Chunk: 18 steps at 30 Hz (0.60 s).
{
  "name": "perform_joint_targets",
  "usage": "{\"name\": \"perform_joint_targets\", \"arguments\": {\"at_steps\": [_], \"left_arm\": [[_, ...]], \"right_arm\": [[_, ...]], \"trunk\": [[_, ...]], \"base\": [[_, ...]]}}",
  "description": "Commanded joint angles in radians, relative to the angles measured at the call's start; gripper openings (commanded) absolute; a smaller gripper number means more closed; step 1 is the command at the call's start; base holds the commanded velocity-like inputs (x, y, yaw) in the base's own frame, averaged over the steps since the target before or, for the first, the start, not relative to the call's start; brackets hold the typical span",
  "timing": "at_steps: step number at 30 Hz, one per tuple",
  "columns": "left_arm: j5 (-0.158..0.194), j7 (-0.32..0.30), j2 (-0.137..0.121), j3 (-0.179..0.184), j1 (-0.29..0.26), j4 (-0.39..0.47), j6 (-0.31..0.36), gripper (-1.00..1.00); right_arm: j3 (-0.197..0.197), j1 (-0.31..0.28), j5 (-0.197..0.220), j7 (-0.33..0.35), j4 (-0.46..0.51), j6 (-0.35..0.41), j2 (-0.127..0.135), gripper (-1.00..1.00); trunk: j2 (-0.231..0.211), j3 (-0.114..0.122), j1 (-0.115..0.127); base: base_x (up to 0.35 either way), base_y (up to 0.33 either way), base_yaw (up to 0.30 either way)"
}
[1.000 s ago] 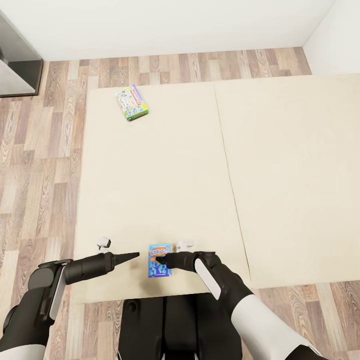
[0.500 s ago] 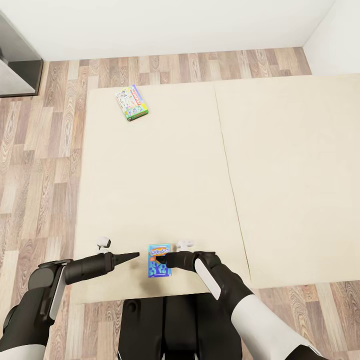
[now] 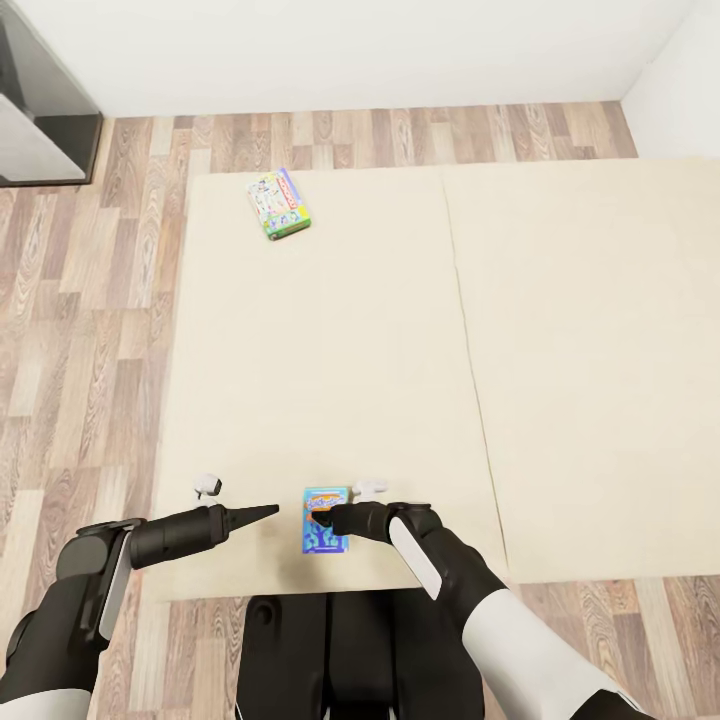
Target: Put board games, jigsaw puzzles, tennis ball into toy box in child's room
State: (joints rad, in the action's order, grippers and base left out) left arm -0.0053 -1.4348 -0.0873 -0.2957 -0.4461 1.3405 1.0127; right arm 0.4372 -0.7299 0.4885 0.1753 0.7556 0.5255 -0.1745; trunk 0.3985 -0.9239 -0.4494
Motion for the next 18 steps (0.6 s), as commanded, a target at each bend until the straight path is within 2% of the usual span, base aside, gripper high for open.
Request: {"name": "perform_joint_targets", "arguments": {"at_steps": [1, 18], "left_arm": [[-0.001, -0.004, 0.0, 0.0, 0.0, 0.0, 0.01, 1.0], [-0.001, -0.002, 0.0, 0.0, 0.0, 0.0, 0.01, 1.0]], "right_arm": [[0.0, 0.0, 0.001, 0.001, 0.001, 0.004, 0.0, 1.0], [0.0, 0.0, 0.001, 0.001, 0.001, 0.004, 0.0, 1.0]], "trunk": [[0.001, -0.001, -0.001], [0.001, -0.001, -0.001]], "base": [[0.0, 0.0, 0.023], [0.0, 0.0, 0.015]]}}
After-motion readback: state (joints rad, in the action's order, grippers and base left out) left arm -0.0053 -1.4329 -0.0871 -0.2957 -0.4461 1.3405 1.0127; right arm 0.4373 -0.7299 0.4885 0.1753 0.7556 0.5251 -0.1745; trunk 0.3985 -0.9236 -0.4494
